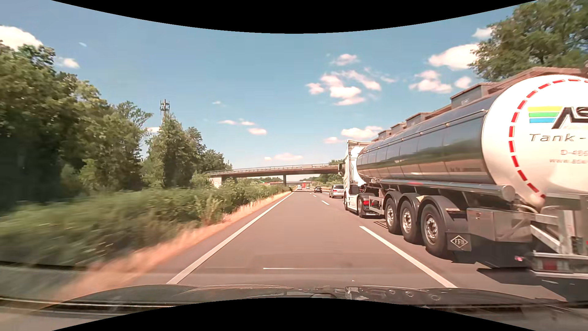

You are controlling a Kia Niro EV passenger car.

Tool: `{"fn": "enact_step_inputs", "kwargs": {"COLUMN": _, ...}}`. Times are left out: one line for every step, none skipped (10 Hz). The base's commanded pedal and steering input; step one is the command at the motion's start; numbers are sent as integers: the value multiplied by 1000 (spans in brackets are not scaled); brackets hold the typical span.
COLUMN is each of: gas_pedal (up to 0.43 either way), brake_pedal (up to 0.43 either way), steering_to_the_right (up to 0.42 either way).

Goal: Follow the waypoints while adhering to traffic rules and regulations

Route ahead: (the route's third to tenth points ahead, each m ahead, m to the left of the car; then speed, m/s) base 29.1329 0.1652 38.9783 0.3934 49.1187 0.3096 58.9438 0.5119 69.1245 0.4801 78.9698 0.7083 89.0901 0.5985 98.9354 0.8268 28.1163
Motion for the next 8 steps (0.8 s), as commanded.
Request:
{"fn": "enact_step_inputs", "kwargs": {"gas_pedal": 110, "brake_pedal": 0, "steering_to_the_right": -2}}
{"fn": "enact_step_inputs", "kwargs": {"gas_pedal": 110, "brake_pedal": 0, "steering_to_the_right": -2}}
{"fn": "enact_step_inputs", "kwargs": {"gas_pedal": 110, "brake_pedal": 0, "steering_to_the_right": -2}}
{"fn": "enact_step_inputs", "kwargs": {"gas_pedal": 110, "brake_pedal": 0, "steering_to_the_right": -2}}
{"fn": "enact_step_inputs", "kwargs": {"gas_pedal": 110, "brake_pedal": 0, "steering_to_the_right": -2}}
{"fn": "enact_step_inputs", "kwargs": {"gas_pedal": 110, "brake_pedal": 0, "steering_to_the_right": -2}}
{"fn": "enact_step_inputs", "kwargs": {"gas_pedal": 110, "brake_pedal": 0, "steering_to_the_right": -2}}
{"fn": "enact_step_inputs", "kwargs": {"gas_pedal": 110, "brake_pedal": 0, "steering_to_the_right": -2}}
